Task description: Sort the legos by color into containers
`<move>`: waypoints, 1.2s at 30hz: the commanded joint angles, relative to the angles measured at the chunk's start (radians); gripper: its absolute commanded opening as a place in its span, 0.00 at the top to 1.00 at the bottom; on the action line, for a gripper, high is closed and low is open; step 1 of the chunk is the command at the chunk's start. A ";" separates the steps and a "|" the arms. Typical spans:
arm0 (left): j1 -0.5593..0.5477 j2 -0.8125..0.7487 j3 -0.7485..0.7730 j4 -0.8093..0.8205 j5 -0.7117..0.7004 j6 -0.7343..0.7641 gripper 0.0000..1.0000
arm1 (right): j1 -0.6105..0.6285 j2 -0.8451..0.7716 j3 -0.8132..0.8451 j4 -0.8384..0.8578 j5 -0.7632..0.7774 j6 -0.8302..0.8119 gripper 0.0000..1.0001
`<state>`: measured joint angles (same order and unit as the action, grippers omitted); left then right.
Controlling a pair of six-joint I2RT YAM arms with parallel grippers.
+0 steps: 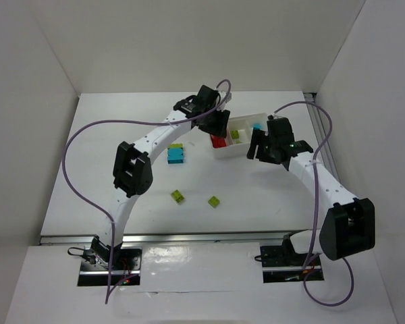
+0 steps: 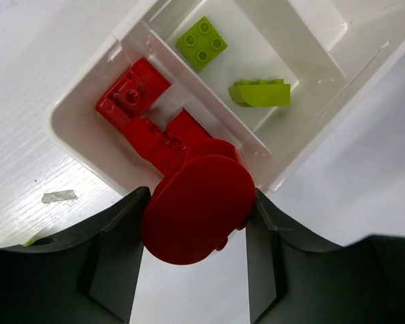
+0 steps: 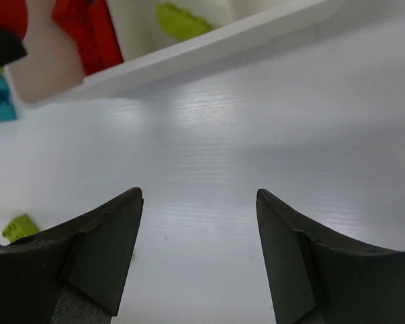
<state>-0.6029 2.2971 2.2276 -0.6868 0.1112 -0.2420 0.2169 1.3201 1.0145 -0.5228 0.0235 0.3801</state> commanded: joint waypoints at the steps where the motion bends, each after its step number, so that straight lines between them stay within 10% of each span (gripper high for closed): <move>1: -0.003 0.022 0.038 0.026 0.021 -0.013 0.59 | 0.071 -0.028 -0.019 0.027 -0.066 -0.049 0.25; 4: -0.003 0.022 0.047 0.026 0.021 -0.003 0.23 | 0.139 -0.038 -0.062 0.055 -0.118 -0.079 0.22; 7: -0.003 0.012 0.056 0.026 0.021 -0.003 0.06 | 0.215 -0.038 -0.086 0.076 -0.128 -0.104 0.21; 24: 0.146 -0.372 -0.256 0.026 -0.054 -0.098 0.05 | 0.587 0.228 -0.051 0.096 -0.077 -0.287 0.16; 36: 0.186 -0.398 -0.287 0.016 -0.096 -0.089 0.05 | 0.618 0.318 -0.074 0.144 -0.073 -0.287 0.35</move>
<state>-0.4259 1.9186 1.9350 -0.6807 0.0288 -0.3210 0.8253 1.6302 0.9249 -0.4183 -0.0601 0.1055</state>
